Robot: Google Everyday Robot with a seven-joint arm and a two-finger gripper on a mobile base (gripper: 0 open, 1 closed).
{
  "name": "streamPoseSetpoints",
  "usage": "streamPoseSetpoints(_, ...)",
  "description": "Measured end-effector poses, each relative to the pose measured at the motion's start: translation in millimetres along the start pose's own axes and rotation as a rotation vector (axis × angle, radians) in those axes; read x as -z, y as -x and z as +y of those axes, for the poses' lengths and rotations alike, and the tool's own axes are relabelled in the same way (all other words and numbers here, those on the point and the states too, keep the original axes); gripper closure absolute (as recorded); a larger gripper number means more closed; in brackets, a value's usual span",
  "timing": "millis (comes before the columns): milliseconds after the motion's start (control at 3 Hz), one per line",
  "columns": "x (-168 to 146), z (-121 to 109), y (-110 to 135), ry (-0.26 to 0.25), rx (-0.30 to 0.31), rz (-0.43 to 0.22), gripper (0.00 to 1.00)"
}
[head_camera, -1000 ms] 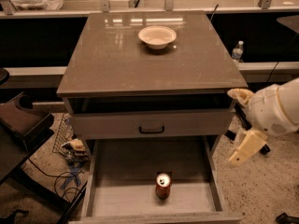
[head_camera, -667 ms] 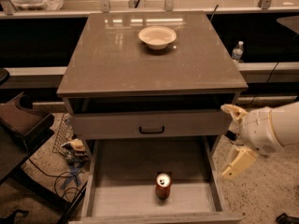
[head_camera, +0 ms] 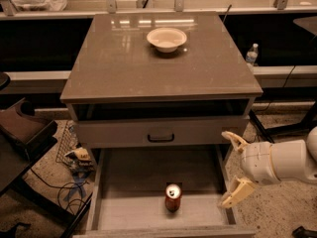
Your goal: Pick coke can from middle drawer and place on counter
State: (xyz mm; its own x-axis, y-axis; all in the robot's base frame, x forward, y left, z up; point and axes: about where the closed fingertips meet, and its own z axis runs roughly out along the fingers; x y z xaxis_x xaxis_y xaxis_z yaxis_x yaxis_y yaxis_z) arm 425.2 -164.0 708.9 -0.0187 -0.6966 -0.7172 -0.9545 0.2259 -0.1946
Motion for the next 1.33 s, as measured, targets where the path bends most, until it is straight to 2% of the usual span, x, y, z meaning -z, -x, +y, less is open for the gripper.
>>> streamPoseSetpoints(333,-20,1,-17,0.017,-0.017,-0.021,0.0)
streamPoseSetpoints(667,-79,6,-63,0.056,-0.049,-0.091,0.0)
streamPoseSetpoints(1333,-145,17,-118,0.088,-0.067,-0.203,0.0)
